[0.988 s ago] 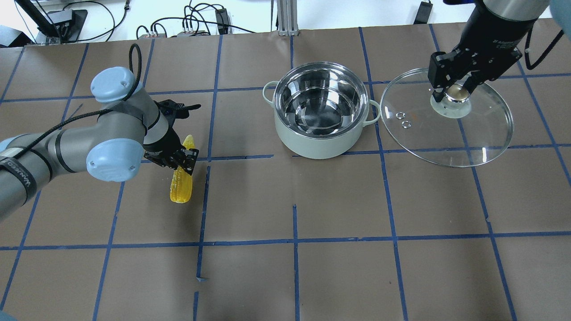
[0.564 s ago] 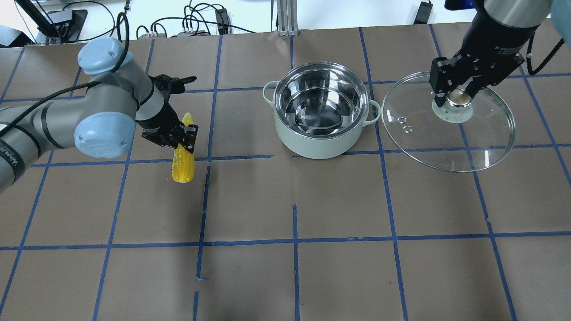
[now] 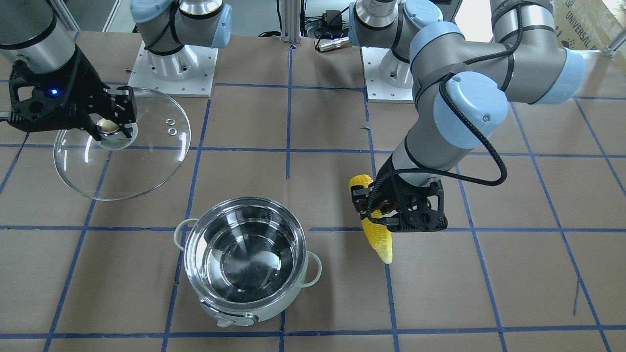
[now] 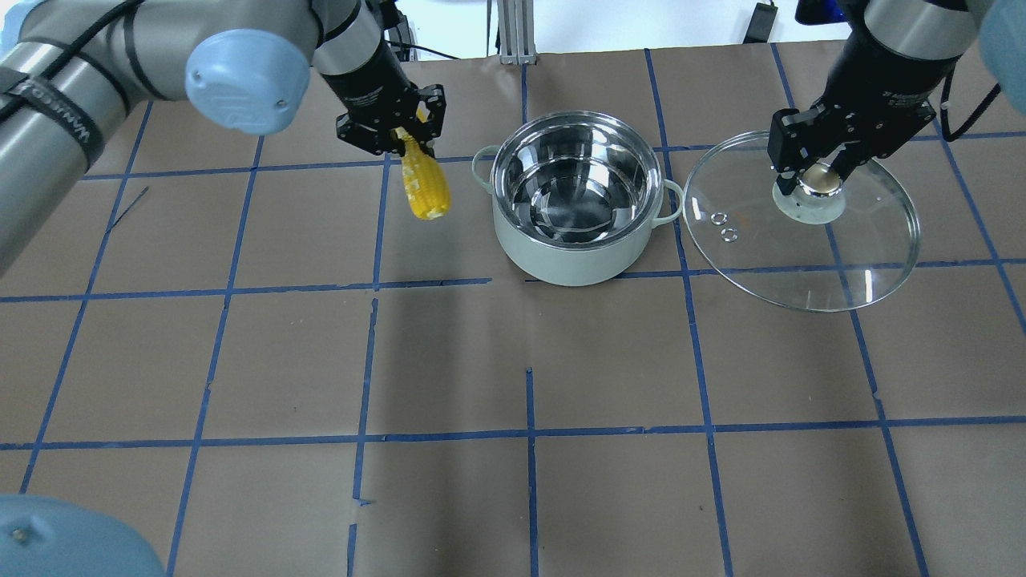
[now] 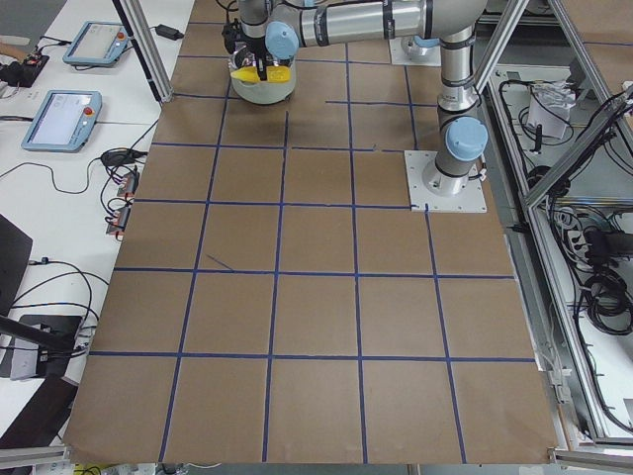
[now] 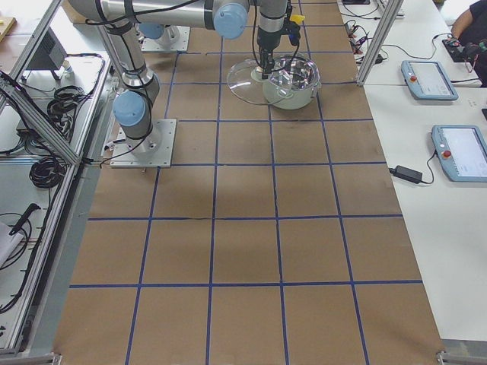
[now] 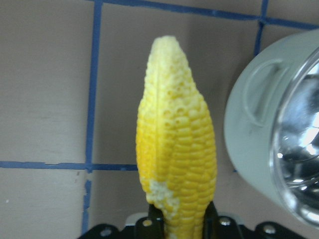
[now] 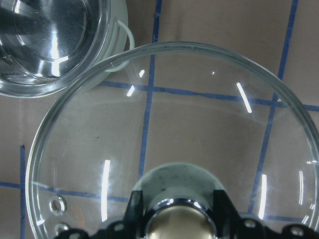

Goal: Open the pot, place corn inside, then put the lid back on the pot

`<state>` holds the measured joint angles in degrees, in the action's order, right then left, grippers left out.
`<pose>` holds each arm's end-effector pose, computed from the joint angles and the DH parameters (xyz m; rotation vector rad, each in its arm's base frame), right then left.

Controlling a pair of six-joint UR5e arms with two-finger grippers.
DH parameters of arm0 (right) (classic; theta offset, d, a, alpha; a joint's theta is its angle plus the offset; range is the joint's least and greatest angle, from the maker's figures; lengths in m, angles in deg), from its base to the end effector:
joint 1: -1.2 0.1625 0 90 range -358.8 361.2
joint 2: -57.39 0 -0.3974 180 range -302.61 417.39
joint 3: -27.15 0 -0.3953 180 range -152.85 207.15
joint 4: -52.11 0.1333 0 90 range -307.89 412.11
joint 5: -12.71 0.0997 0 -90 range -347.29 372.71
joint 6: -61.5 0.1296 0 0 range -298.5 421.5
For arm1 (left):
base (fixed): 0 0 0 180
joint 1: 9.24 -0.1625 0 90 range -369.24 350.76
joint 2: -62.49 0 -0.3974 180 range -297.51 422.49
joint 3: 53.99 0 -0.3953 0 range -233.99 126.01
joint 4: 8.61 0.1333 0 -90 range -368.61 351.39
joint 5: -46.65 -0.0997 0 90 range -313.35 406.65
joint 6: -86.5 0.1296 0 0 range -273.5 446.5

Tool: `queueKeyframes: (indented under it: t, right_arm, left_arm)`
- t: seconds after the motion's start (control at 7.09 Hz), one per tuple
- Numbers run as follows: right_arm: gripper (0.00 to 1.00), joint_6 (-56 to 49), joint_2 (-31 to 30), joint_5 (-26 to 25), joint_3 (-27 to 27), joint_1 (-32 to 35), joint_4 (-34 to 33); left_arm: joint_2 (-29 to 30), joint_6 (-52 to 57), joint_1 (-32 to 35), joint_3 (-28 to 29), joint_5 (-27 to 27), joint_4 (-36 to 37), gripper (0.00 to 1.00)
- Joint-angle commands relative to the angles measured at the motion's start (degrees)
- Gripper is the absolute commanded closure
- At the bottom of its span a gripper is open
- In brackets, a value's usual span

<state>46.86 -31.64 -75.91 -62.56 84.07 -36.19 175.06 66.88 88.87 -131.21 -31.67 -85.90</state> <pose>0.0738 -0.5093 0.4216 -0.2029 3.1030 0.0564 -0.2494 -0.6191 0.3406 0.2864 -2.9175 0.0007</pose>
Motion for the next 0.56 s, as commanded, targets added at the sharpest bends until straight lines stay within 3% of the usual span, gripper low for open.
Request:
queueKeyframes:
  t: [0.0, 0.42]
  right_arm:
    - [0.67, -0.1, 0.0, 0.0, 0.0, -0.2, -0.1]
    - [0.67, -0.2, 0.0, -0.2, 0.0, -0.3, -0.1]
  left_arm:
    - [6.2, -13.2, 6.8, 8.8, 1.2, -0.1, 0.9]
    - [14.9, -18.0, 12.3, 15.0, 1.0, 0.8, 0.9]
